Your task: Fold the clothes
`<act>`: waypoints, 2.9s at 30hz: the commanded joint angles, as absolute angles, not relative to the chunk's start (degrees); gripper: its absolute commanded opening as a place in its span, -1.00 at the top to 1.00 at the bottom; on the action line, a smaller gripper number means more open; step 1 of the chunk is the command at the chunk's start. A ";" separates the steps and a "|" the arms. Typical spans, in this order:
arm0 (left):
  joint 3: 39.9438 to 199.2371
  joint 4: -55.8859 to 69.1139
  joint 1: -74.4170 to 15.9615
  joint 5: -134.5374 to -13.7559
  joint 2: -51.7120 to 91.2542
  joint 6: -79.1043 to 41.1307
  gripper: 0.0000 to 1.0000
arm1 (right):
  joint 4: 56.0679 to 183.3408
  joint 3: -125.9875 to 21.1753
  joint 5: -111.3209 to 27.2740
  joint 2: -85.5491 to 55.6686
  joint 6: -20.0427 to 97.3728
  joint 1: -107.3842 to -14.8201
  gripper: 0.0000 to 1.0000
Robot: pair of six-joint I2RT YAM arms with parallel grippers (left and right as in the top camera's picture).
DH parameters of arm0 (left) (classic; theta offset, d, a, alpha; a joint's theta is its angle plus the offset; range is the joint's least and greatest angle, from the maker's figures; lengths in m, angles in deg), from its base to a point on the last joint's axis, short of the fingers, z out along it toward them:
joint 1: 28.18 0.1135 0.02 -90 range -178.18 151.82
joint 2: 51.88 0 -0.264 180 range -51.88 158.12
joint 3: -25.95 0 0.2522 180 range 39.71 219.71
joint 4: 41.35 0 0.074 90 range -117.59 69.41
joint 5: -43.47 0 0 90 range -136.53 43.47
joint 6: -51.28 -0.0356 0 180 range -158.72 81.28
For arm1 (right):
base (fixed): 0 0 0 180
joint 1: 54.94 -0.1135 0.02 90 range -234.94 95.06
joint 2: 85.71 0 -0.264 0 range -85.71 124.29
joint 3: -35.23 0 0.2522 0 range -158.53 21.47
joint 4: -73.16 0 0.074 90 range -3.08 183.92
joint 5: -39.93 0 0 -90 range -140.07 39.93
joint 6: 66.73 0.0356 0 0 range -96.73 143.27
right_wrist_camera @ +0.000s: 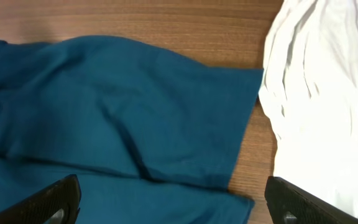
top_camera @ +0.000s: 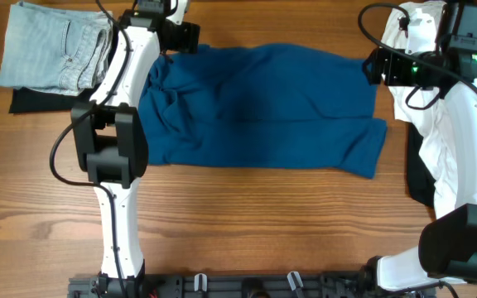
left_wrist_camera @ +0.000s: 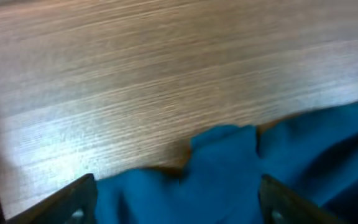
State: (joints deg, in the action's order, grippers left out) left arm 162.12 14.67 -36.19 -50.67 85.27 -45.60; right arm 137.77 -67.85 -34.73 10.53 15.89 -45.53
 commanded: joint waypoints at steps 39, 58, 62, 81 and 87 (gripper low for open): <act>166.41 19.15 -36.50 -33.38 80.48 -39.37 0.92 | 136.89 -68.04 -32.83 11.69 16.17 -45.77 -0.91; 163.24 42.51 -36.45 -43.72 74.56 -38.47 0.56 | 132.85 -68.04 -31.89 14.23 17.42 -45.79 -0.85; 163.24 48.77 -36.45 -45.60 74.56 -38.47 0.17 | 132.55 -68.04 -30.65 16.63 17.42 -45.79 -0.85; 143.83 57.46 -47.18 -53.51 70.82 -33.01 0.26 | 131.32 -68.04 -30.65 16.89 17.31 -45.77 -0.86; 146.61 52.26 -45.92 -44.36 61.35 -25.80 -0.37 | 131.21 -68.04 -30.43 16.89 17.31 -45.77 -0.86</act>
